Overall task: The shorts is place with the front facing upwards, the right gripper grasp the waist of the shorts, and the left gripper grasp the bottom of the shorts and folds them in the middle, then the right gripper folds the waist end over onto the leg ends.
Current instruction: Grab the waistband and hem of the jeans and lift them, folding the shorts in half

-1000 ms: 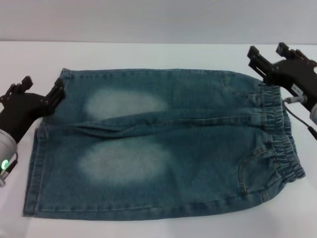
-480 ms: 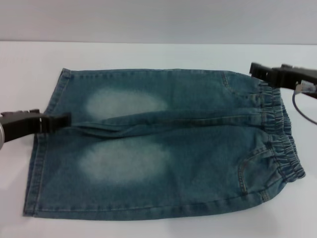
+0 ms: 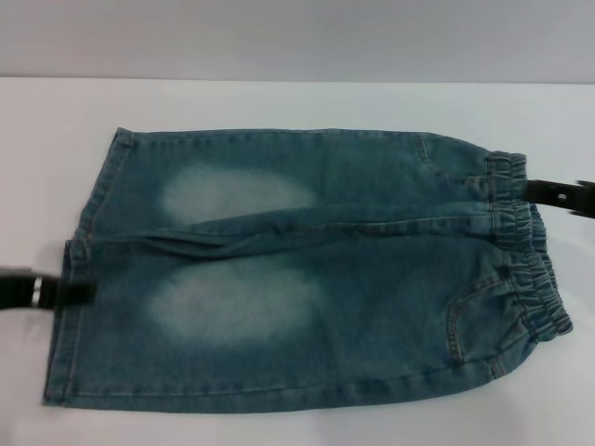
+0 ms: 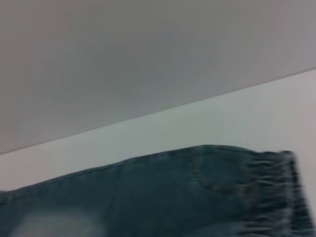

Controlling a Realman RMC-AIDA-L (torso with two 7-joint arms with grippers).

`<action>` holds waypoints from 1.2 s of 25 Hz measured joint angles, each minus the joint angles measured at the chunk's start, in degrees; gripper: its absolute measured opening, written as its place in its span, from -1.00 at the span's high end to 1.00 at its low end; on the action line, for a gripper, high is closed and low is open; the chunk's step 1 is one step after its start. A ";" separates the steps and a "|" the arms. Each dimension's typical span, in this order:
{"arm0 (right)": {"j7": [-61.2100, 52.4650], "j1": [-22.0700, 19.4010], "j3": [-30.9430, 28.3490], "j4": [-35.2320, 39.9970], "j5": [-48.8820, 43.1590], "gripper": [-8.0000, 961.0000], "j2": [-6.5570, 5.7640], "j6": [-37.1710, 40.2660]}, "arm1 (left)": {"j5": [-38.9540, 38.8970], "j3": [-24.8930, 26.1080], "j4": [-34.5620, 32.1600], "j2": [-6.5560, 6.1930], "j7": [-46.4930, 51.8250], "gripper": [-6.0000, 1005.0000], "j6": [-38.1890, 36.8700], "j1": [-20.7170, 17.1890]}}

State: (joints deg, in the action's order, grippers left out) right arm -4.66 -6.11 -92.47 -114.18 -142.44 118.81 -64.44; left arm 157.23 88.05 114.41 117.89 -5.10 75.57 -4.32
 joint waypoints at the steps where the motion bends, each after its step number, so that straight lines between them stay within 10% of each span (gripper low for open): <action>1: 0.03 -0.91 -0.81 -0.80 0.03 -0.48 0.00 -0.64 | 0.93 -0.03 -0.20 0.01 0.61 -0.56 2.20 0.18; 30: 1.93 -2.31 -2.85 -1.08 -0.14 -0.48 -0.04 -1.96 | 6.03 -6.33 -11.00 0.14 7.58 -0.46 11.14 6.19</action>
State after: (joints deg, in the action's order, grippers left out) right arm -2.72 -8.42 -95.31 -115.26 -142.58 118.77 -66.40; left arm 163.26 81.72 103.41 118.02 2.48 86.71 1.87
